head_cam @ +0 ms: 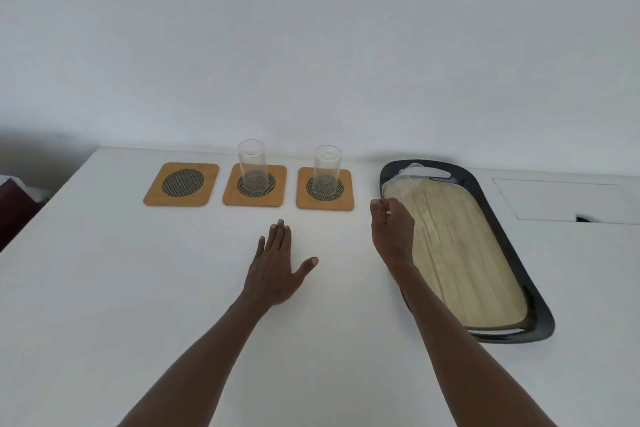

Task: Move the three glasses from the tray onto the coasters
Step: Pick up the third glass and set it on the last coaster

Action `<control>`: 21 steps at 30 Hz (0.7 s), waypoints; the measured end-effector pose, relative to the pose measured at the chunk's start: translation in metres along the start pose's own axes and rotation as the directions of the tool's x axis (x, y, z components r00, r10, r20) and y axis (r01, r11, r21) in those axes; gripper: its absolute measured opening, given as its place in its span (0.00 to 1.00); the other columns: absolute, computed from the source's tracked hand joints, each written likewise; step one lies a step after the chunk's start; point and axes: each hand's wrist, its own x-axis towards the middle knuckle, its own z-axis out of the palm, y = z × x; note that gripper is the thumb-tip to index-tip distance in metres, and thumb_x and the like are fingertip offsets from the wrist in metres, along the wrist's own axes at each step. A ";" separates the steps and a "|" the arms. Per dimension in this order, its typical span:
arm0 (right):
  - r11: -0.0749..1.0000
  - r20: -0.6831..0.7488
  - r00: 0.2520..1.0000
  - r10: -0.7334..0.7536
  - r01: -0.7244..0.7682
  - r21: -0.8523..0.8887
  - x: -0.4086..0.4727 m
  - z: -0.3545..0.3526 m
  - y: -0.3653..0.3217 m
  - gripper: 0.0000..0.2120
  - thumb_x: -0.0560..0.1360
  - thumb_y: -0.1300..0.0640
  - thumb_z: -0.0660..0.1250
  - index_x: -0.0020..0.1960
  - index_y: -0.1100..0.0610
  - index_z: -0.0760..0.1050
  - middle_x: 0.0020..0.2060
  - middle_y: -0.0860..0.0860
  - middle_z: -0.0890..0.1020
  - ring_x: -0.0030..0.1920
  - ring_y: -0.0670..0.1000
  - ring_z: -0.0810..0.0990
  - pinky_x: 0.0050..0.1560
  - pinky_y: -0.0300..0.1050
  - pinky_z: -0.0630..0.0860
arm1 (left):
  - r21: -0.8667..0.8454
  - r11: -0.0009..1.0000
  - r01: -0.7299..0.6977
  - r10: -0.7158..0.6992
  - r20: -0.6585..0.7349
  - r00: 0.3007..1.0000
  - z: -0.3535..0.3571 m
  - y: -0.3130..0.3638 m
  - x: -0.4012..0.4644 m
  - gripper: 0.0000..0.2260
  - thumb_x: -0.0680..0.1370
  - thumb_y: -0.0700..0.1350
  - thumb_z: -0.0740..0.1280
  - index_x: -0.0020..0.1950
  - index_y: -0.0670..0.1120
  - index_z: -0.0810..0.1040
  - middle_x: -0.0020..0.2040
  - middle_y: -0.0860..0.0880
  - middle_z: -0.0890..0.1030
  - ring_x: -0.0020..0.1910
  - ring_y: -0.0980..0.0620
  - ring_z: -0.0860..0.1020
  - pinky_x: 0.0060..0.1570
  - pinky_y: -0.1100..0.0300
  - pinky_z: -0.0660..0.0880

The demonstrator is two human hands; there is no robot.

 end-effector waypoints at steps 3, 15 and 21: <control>1.000 -0.022 1.000 0.018 -0.019 -0.011 0.007 -0.016 0.011 0.10 0.80 0.55 0.64 0.47 0.61 0.79 0.42 0.53 0.83 0.43 0.51 0.78 0.44 0.41 0.68 | -0.015 1.000 -0.020 0.020 0.003 1.000 0.009 0.019 0.003 0.46 0.75 0.74 0.46 0.80 0.42 0.44 0.81 0.46 0.42 0.80 0.50 0.40 0.79 0.49 0.44; 0.994 -0.054 0.994 0.097 -0.100 -0.050 0.036 -0.049 0.054 0.10 0.80 0.55 0.63 0.48 0.60 0.80 0.42 0.51 0.84 0.43 0.49 0.80 0.41 0.35 0.69 | 0.006 0.998 -0.063 0.063 0.003 0.998 0.034 0.050 0.030 0.44 0.76 0.72 0.46 0.80 0.42 0.43 0.81 0.46 0.41 0.80 0.50 0.39 0.79 0.51 0.43; 0.985 -0.074 0.986 0.149 -0.154 -0.076 0.056 -0.051 0.067 0.10 0.80 0.56 0.63 0.49 0.60 0.80 0.42 0.51 0.84 0.42 0.48 0.80 0.37 0.32 0.69 | 0.063 0.997 -0.051 0.050 0.012 0.999 0.053 0.046 0.036 0.43 0.77 0.71 0.46 0.80 0.42 0.43 0.81 0.47 0.41 0.80 0.51 0.39 0.78 0.52 0.42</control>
